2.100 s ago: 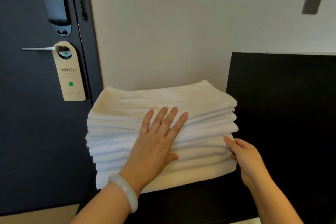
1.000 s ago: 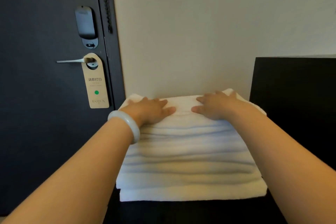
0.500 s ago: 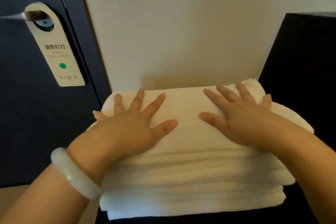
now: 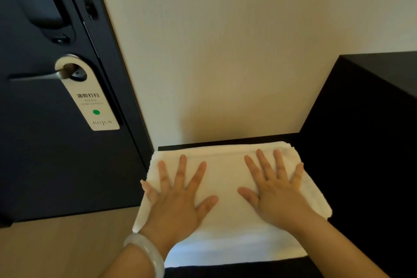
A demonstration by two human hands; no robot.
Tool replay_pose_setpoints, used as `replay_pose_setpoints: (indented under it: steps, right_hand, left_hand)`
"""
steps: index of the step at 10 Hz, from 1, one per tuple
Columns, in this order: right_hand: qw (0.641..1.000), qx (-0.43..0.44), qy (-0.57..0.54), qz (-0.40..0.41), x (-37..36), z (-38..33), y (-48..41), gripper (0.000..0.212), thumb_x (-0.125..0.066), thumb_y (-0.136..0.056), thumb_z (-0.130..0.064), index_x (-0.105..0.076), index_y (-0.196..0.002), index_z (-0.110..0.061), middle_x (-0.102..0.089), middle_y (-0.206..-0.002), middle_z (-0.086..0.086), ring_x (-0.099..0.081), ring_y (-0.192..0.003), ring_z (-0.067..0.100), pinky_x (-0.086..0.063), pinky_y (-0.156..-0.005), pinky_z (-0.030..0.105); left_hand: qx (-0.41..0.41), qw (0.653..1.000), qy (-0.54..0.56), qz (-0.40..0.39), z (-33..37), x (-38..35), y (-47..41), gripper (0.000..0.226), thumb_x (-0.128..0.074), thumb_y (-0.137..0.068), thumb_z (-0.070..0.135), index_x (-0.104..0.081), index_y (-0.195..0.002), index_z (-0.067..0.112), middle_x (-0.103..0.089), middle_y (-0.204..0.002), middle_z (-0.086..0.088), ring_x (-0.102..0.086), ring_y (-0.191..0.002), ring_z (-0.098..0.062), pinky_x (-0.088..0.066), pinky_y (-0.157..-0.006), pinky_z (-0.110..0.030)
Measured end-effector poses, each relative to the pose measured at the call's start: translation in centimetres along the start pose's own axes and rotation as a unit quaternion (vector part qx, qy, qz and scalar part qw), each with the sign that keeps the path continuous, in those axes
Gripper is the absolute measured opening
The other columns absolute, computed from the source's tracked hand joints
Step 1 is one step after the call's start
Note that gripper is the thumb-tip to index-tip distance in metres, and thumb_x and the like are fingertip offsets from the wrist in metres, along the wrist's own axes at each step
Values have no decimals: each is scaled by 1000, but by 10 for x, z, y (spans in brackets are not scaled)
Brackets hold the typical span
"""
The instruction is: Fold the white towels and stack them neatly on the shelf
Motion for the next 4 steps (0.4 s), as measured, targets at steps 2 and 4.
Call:
replay_pose_setpoints:
  steps: [2, 4]
  right_hand:
    - [989, 20, -25, -148, 25, 2, 2, 80, -18, -93, -71, 34, -144, -37, 40, -153, -5, 43, -135, 32, 24, -102, 68]
    - [968, 24, -161, -189, 87, 11, 29, 73, -35, -100, -57, 4, -156, -34, 18, -163, -4, 20, -149, 27, 5, -118, 56]
  left_hand:
    - [-13, 996, -23, -86, 3, 25, 11, 89, 30, -44, 86, 46, -125, 53, 49, -144, 5, 33, -140, -42, 4, -108, -73]
    - [13, 990, -22, -140, 17, 91, 26, 68, -19, -98, 63, 11, -153, 38, 23, -161, -3, 20, -147, -33, 7, -116, -59]
Point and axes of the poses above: each hand's wrist, its own y-axis away from the middle knuckle, its own x-axis out of the back of the hand, z = x × y, the point moved 5 cm from there along -y, towards the middle knuckle
